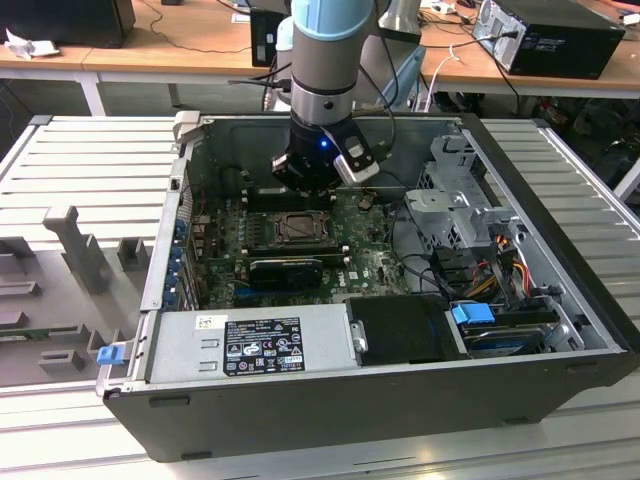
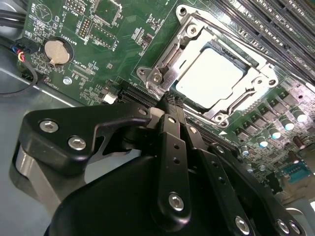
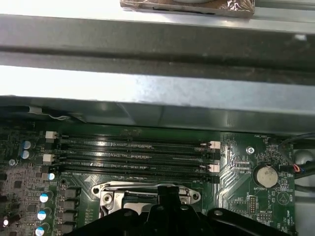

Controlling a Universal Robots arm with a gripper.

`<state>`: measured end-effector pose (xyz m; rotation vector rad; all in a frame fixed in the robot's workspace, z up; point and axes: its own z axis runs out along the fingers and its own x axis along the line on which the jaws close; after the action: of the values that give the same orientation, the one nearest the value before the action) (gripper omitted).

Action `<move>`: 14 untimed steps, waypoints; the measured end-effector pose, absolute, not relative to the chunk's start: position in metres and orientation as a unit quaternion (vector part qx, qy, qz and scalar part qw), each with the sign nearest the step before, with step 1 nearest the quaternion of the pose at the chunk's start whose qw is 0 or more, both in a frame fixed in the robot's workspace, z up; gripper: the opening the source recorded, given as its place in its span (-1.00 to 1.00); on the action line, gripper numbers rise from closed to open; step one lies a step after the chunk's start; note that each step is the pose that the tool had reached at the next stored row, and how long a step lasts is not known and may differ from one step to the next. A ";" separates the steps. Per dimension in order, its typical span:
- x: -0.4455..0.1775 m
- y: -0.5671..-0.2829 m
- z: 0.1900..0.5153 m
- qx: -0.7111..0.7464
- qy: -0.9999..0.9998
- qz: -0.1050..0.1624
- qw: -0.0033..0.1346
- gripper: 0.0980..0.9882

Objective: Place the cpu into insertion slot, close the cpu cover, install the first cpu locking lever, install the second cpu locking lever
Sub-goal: 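Install the second cpu locking lever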

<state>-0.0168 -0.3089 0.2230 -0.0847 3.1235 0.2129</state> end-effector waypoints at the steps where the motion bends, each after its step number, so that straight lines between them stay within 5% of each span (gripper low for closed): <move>1: -0.017 -0.309 0.225 -0.027 0.997 0.068 0.005 -0.98; 14: -0.017 -0.311 0.234 -0.027 0.997 0.068 0.005 -0.98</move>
<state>-0.0168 -0.3110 0.2342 -0.0848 3.1235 0.2130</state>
